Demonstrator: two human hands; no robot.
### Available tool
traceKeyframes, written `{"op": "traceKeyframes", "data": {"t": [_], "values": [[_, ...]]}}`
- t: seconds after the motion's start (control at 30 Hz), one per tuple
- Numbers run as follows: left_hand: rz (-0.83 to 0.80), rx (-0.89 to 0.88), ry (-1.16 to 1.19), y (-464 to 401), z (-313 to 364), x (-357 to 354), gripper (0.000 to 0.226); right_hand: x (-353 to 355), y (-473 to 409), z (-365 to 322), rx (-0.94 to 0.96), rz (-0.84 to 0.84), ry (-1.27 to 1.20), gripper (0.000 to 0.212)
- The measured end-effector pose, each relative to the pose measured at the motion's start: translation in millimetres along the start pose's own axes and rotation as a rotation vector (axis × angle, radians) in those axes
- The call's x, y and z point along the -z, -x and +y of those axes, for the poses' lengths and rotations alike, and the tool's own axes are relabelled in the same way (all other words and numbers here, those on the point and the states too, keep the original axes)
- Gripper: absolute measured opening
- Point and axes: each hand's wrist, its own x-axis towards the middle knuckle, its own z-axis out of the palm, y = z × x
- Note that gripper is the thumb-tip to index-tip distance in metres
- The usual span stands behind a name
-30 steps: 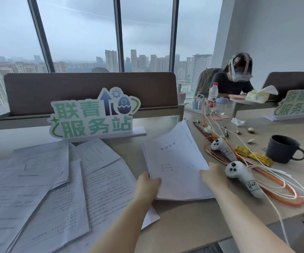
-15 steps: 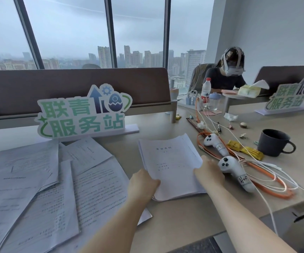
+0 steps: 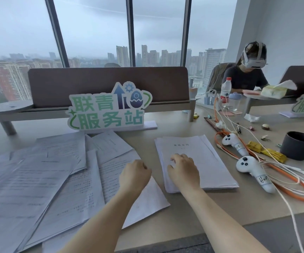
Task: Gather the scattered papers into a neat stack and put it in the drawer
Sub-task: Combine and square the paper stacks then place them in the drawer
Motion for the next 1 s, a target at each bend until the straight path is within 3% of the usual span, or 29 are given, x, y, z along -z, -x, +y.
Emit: {"op": "traceKeyframes", "data": {"t": [0.1, 0.27, 0.4, 0.6, 0.67, 0.8, 0.93, 1.0], "values": [[0.091, 0.001, -0.080, 4.6, -24.1, 23.3, 0.016, -16.1, 10.8, -42.6, 0.074, -0.135, -0.065, 0.035], [0.144, 0.069, -0.157, 13.8, -76.6, 61.3, 0.038, -34.3, 22.3, -96.5, 0.136, -0.343, -0.053, 0.053], [0.169, 0.205, -0.251, 23.0, -120.2, 98.1, 0.050, -43.8, 33.0, -134.6, 0.143, -0.461, -0.119, 0.061], [-0.055, 0.473, -0.285, 35.1, -170.0, 133.4, 0.087, -56.4, 35.7, -173.5, 0.022, -0.563, -0.216, 0.044], [-0.082, 0.505, -0.316, 38.8, -177.6, 134.8, 0.090, -63.0, 33.8, -180.5, -0.048, -0.583, -0.299, 0.023], [-0.055, 0.484, -0.368, 38.0, -184.8, 137.1, 0.078, -76.6, 28.4, -188.5, -0.194, -0.597, -0.432, 0.019], [-0.014, 0.396, -0.423, 34.1, -189.3, 143.0, 0.047, -78.5, 24.5, -195.7, -0.221, -0.631, -0.440, 0.016], [0.021, 0.350, -0.477, 34.4, -190.4, 147.4, 0.033, -83.4, 23.1, -200.0, -0.217, -0.691, -0.434, 0.024]]}}
